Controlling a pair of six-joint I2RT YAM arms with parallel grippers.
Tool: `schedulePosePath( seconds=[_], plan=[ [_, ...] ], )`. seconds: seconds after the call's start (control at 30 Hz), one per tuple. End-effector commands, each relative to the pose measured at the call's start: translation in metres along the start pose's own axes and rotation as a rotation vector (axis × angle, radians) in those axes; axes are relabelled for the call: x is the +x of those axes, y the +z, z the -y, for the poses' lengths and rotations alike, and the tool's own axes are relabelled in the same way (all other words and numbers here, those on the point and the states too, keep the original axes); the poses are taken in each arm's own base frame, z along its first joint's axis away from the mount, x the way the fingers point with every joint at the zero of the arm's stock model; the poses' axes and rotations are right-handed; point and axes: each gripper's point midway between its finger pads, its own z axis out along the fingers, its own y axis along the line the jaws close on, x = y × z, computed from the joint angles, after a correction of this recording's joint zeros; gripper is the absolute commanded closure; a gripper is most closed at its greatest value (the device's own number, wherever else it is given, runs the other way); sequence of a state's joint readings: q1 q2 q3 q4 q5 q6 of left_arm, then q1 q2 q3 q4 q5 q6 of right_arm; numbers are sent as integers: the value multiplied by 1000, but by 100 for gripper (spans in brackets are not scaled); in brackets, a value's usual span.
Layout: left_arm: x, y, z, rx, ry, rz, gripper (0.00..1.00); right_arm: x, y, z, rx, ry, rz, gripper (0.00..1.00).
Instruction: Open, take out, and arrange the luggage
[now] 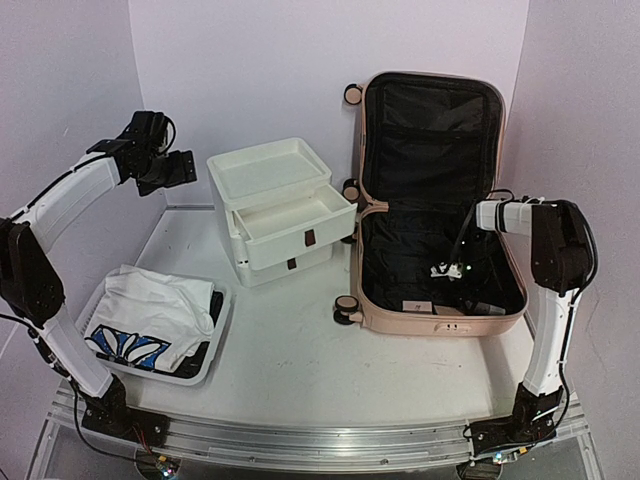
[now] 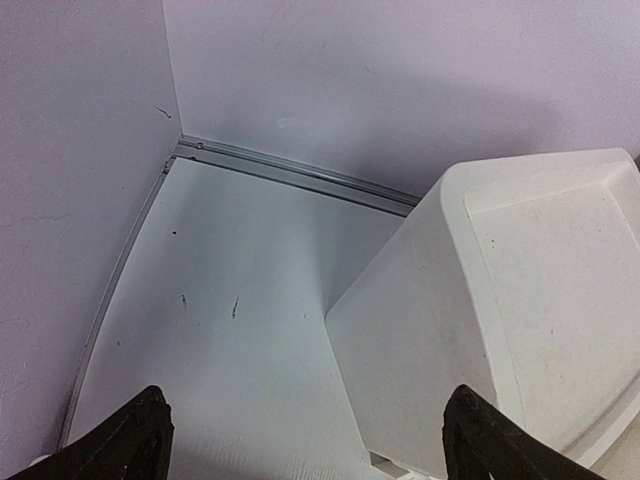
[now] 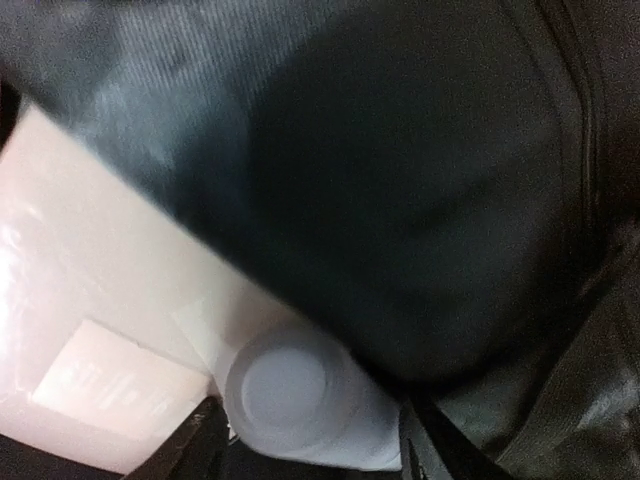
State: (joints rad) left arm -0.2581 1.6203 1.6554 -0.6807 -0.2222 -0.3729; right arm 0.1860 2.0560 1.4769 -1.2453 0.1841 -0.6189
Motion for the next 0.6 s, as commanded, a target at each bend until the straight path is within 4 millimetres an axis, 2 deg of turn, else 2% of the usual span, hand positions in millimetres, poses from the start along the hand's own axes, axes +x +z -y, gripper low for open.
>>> schedulePosePath(
  seconds=[0.0, 0.13, 0.23, 0.43, 0.57],
  plan=[
    [-24, -26, -3, 15, -65, 88, 6, -15, 4, 8, 37, -80, 43, 43],
    [-26, -31, 1, 45, -101, 97, 6, -22, 3, -1, 5, -113, 98, 53],
    [-29, -37, 6, 78, -103, 102, 6, -24, -8, -5, 13, -124, 132, 62],
    [-30, -44, 11, 120, -114, 103, 6, -20, -43, -10, 66, -134, 220, 75],
    [-27, -51, 17, 165, -137, 92, 6, -27, -79, -14, 104, -118, 325, 78]
  ],
)
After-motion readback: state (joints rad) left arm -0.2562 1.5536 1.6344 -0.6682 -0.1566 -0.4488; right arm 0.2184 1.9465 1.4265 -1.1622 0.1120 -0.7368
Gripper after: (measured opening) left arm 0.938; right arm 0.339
